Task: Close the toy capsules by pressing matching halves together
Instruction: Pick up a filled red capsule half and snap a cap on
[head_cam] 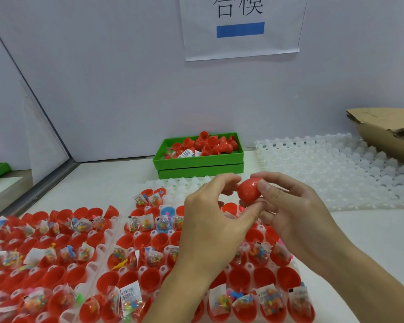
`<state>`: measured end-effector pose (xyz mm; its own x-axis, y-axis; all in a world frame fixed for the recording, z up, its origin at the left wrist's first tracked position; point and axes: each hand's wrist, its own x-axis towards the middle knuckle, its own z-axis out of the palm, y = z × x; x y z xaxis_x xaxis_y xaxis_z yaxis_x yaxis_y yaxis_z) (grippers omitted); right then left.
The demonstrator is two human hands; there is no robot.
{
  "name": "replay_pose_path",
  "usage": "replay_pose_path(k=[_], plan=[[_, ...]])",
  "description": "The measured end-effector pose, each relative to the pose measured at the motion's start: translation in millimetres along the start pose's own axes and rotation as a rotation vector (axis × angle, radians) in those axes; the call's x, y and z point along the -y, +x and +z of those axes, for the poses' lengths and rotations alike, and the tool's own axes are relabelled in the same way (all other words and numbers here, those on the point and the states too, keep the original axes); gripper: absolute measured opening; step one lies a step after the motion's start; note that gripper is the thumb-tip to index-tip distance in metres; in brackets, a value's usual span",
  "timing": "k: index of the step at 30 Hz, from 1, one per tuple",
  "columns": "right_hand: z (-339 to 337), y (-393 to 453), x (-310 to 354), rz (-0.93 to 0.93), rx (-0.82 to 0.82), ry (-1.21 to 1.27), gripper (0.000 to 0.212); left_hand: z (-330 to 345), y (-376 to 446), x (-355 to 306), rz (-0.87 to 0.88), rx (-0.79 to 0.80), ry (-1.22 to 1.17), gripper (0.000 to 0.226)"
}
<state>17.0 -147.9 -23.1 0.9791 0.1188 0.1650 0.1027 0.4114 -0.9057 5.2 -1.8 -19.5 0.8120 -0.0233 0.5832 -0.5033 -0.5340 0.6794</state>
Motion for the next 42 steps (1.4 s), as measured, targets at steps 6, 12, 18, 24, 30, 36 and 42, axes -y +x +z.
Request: replay_pose_path(k=[6,12,18,24,30,36,42], plan=[[-1,1,4,0.024,0.008,0.058,0.037,-4,3,2,-0.032,0.038,-0.131,0.029],[-3,1,5,-0.074,0.027,-0.125,0.035,-5,5,4,-0.061,0.033,-0.216,0.024],[0,-2,9,-0.232,-0.015,-0.297,0.023,-5,5,7,-0.07,0.026,-0.26,0.03],[5,-5,12,-0.33,0.003,-0.418,0.039,-1,3,10,-0.04,-0.018,-0.22,0.035],[3,-4,7,-0.371,0.012,-0.548,0.057,-2,0,10,0.022,-0.026,-0.141,0.036],[-1,-2,-6,-0.36,-0.008,-0.6,0.052,1,1,12,0.108,0.037,0.042,0.031],[0,-2,-8,-0.366,-0.039,-0.576,0.056,4,1,7,0.136,0.044,0.137,0.033]])
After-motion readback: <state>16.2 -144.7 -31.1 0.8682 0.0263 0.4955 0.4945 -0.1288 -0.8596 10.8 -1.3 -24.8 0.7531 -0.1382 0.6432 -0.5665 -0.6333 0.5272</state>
